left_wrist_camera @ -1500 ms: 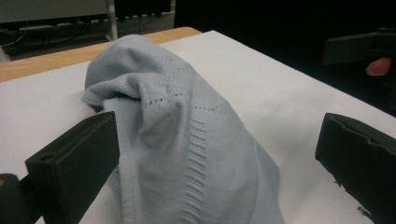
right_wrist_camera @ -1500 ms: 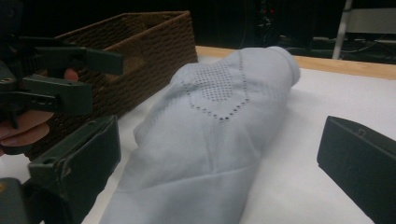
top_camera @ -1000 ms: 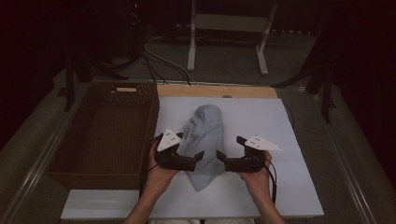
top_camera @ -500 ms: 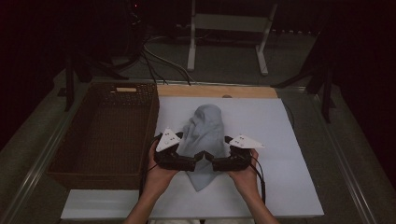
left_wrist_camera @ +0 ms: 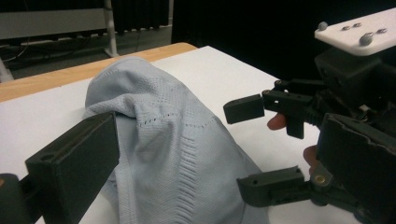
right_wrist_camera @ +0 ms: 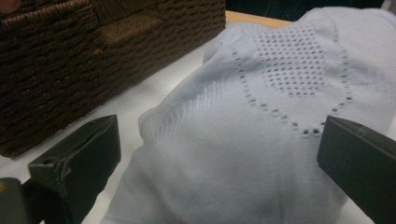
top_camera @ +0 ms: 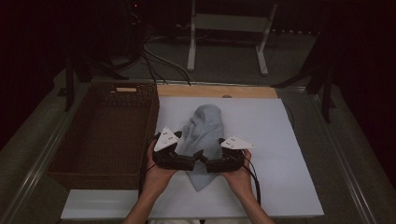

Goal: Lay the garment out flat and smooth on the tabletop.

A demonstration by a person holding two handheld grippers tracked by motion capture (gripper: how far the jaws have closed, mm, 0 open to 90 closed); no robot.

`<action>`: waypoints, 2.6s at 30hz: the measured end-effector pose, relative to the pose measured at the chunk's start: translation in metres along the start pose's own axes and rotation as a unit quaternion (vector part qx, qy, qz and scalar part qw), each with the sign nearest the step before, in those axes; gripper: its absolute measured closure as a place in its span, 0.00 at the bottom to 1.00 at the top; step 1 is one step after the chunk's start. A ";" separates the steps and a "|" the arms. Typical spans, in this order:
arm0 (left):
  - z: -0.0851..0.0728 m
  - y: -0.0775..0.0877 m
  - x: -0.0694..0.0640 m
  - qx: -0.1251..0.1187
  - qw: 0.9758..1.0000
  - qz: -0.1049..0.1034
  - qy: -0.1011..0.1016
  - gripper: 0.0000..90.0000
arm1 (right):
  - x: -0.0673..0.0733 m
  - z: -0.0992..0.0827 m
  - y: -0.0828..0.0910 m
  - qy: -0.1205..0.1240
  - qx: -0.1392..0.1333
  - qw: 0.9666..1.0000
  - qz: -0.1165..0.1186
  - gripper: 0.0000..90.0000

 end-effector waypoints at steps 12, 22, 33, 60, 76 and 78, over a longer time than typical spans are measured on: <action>0.000 0.001 -0.001 -0.001 1.000 -0.001 0.000 0.02 | 0.005 -0.008 -0.011 0.020 0.021 0.999 -0.014 0.00; 0.000 0.002 0.000 -0.002 1.000 -0.001 0.001 0.01 | -0.002 -0.015 -0.017 0.020 0.055 0.998 -0.038 0.10; 0.001 0.003 0.001 -0.005 1.000 0.000 0.002 0.01 | 0.001 -0.017 -0.008 0.039 0.065 0.996 -0.053 0.69; 0.000 0.004 0.001 -0.005 1.000 0.002 0.003 0.01 | 0.012 -0.026 0.052 0.031 0.061 0.997 -0.047 0.82; 0.001 0.005 0.001 -0.009 1.000 0.004 0.004 0.01 | 0.019 -0.013 0.051 0.036 0.011 0.998 -0.047 0.19; 0.001 0.005 0.001 -0.008 1.000 0.003 0.003 0.02 | 0.025 -0.013 0.052 0.044 0.007 0.998 -0.037 0.18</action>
Point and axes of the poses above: each handheld gripper's, and its own axes: y roughly backward along the jaws, z roughly out of its top, x roughly to its left, the point moved 7 cm from there along -y, roughly forward along the jaws, and after that the axes turned 10 degrees about -z, right-handed, at the moved point
